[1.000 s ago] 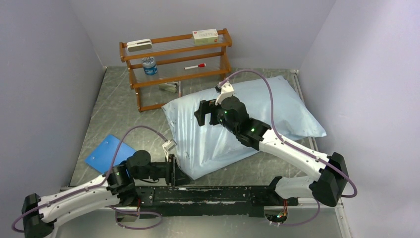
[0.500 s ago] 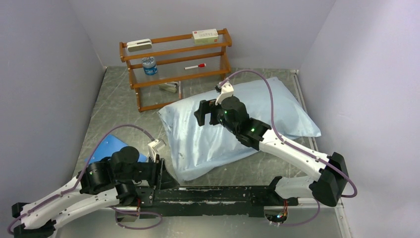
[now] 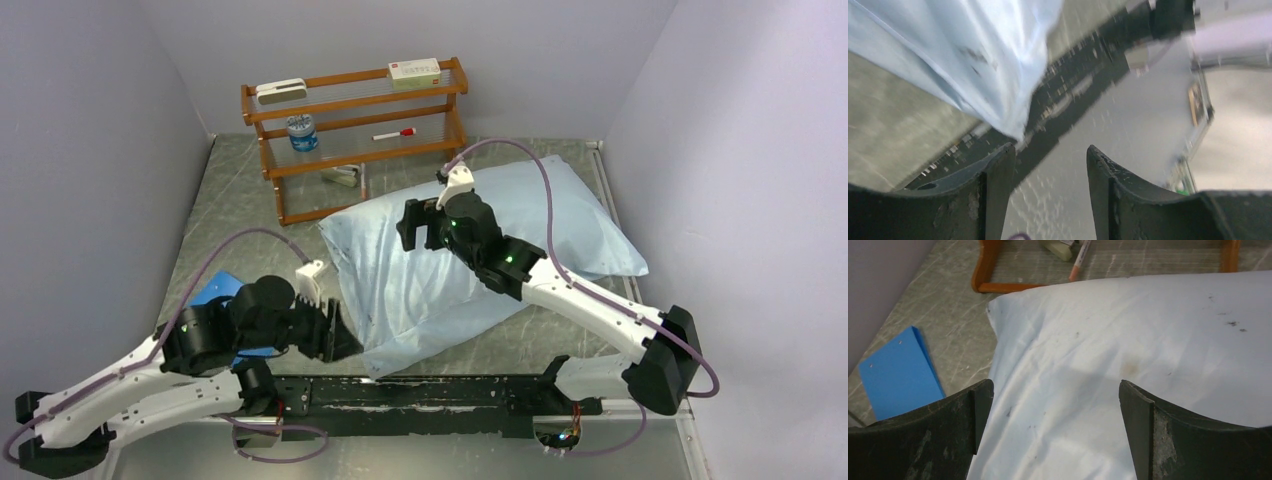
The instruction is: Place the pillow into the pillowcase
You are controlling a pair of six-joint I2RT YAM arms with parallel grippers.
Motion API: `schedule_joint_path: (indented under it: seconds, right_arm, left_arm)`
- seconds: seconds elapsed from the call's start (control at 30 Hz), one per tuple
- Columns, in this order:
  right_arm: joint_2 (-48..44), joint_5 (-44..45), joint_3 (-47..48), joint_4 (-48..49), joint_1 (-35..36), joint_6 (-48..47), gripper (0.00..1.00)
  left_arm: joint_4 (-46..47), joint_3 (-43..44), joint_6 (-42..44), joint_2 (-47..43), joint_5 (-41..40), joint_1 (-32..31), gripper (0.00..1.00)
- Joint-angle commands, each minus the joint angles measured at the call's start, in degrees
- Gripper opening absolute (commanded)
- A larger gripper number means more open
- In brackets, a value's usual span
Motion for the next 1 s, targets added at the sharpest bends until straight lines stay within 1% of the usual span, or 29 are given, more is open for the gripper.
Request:
schedule_joint_path:
  seconds: [0.0,0.07,0.13,0.17,0.2,0.27,0.33,0.4,0.47,0.53,0.57,0.63,0.67,0.7,0.73,0.77,0.83,0.9,0.97]
  right_arm:
    - [4.06,1.73,6.24,-4.59,-2.81,-0.6,1.0]
    - [6.42,1.3,10.08,-6.27,-4.74,-2.26,0.98]
    - [8.82,2.4,12.81,-8.26,-6.16,-4.25,0.94]
    - [10.12,2.99,13.87,-10.05,-7.02,-4.4,0.93]
    - [11.49,2.89,14.75,-12.57,-8.17,-3.92,0.92]
    - [13.0,2.98,13.63,-17.47,-10.4,-1.79,0.91]
    - [12.38,2.26,8.66,-20.09,-12.31,1.91,0.9]
    - [10.22,0.87,2.11,-21.33,-13.48,5.88,0.88]
    - [7.23,0.76,-3.84,-22.33,-13.59,8.99,0.88]
    - [4.19,1.21,-7.84,-22.95,-13.7,10.83,0.88]
    - [2.96,1.8,-8.73,-23.6,-13.74,11.15,0.88]
    - [0.4,3.49,-8.35,-25.75,-13.75,11.2,0.89]
    - [-0.56,4.73,-7.68,-26.89,-13.72,10.94,0.9]
    - [-1.56,6.33,-6.84,-27.74,-13.71,10.56,0.91]
    - [-2.43,7.31,-6.1,-28.55,-13.78,10.1,0.92]
    - [-3.09,7.8,-5.45,-28.93,-13.83,9.68,0.93]
    - [-3.87,7.42,-3.4,-29.61,-13.8,8.94,0.93]
    - [-4.77,5.95,-1.62,-29.92,-13.72,8.58,0.93]
    - [-6.17,2.5,-0.14,-29.13,-13.65,7.43,0.92]
  left_arm:
    - [1.93,7.7,2.51,7.84,-22.75,-0.24,0.58]
    - [3.25,12.42,5.63,15.73,-29.53,-0.15,0.61]
    - [0.6,18.77,6.44,25.4,-36.05,0.26,0.65]
    - [-0.81,21.66,6.49,29.62,-37.82,0.98,0.66]
    - [-1.11,24.62,7.07,33.3,-38.09,1.6,0.68]
    - [2.37,24.72,8.32,37.35,-36.54,2.24,0.69]
    - [11.17,20.26,8.83,38.43,-30.24,2.28,0.66]
    - [18.05,14.14,6.85,39.18,-21.73,2.33,0.59]
    - [21.7,7.34,2.41,39.83,-15.84,1.52,0.5]
    - [25.07,0.1,-2.75,38.3,-13.89,0.34,0.41]
    - [25.58,-2.89,-4.54,36.86,-13.04,0.32,0.38]
    - [23.09,-5.6,-6.61,32.87,-13.42,0.28,0.36]
    - [20.02,-5.44,-6.97,30.79,-14.9,0.31,0.36]
    - [16.39,-3.92,-7.15,28.45,-17.28,0.4,0.39]
    - [12.39,-2.23,-7.39,26.19,-20.49,0.57,0.45]
    - [8.77,-0.53,-7.38,24.17,-23.3,0.93,0.54]
    - [5.35,2.06,-5.58,20.73,-25.79,3.24,0.62]
    - [5.11,3.8,-1.95,19.06,-23.0,8.26,0.69]
    - [4.13,5.51,1.69,19.98,-19.21,14.77,0.7]
